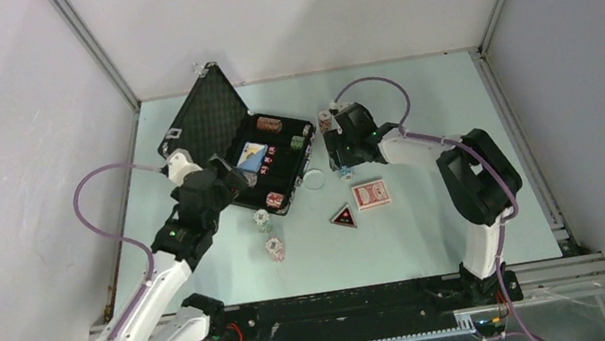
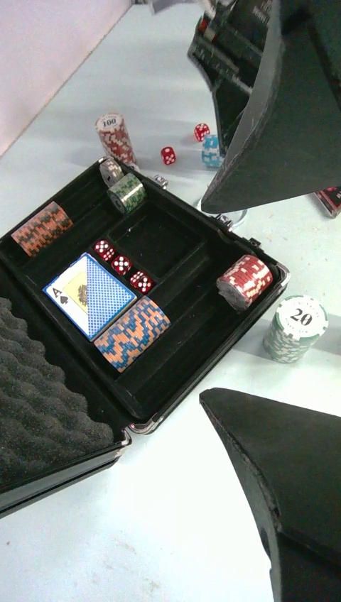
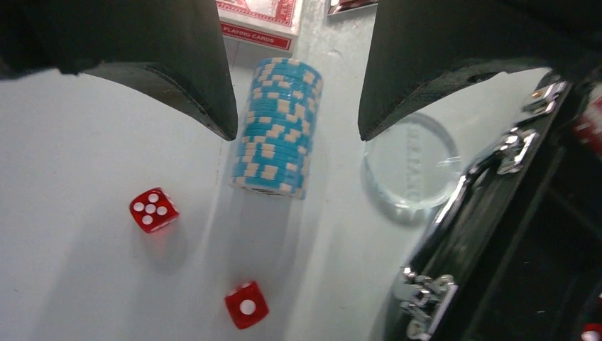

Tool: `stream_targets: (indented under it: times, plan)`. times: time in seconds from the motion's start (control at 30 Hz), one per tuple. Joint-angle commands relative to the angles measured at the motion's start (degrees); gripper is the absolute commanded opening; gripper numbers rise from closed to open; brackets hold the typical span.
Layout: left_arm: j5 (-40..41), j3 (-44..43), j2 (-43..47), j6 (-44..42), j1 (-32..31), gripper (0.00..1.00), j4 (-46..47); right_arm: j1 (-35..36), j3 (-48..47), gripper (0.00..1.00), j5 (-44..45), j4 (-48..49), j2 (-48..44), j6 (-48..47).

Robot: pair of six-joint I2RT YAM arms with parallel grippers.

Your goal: Pack up texas hold em set

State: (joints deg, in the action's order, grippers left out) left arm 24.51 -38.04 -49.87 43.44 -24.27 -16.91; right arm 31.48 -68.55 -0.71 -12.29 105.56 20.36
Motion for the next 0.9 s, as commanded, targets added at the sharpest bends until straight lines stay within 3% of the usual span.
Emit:
stream_targets:
  times: [0.0, 0.2, 0.37, 0.43, 0.67, 0.87]
  plan:
    - [-0.1, -0.2, 4.9, -1.5, -0.2, 0.99, -1.4, 0.3, -3.1, 0.64, 7.9, -3.6, 2.4, 1.3]
    - [4.3, 2.1, 10.8, 3.2, -0.2, 0.97, -3.7, 0.2, -4.1, 0.57, 5.6, -3.2, 5.1, 1.2]
    - [5.2, 1.0, 12.4, 3.8, -0.2, 0.99, -6.4, 0.8, -4.9, 0.36, 4.0, -3.5, 4.3, -0.8]
    - [5.3, -0.2, 12.1, 4.0, -0.2, 1.0, -8.3, 1.6, -4.9, 0.32, 4.4, -3.4, 2.2, -3.3]
    - [5.8, -2.3, 11.9, 4.3, -0.2, 1.0, -13.2, 5.0, -4.9, 0.28, -2.6, 1.3, -5.0, -10.0]
    - [5.9, -1.6, 12.9, 5.0, -0.2, 1.0, -13.6, 7.7, -9.2, 0.28, -10.8, 3.6, -2.5, -12.3]
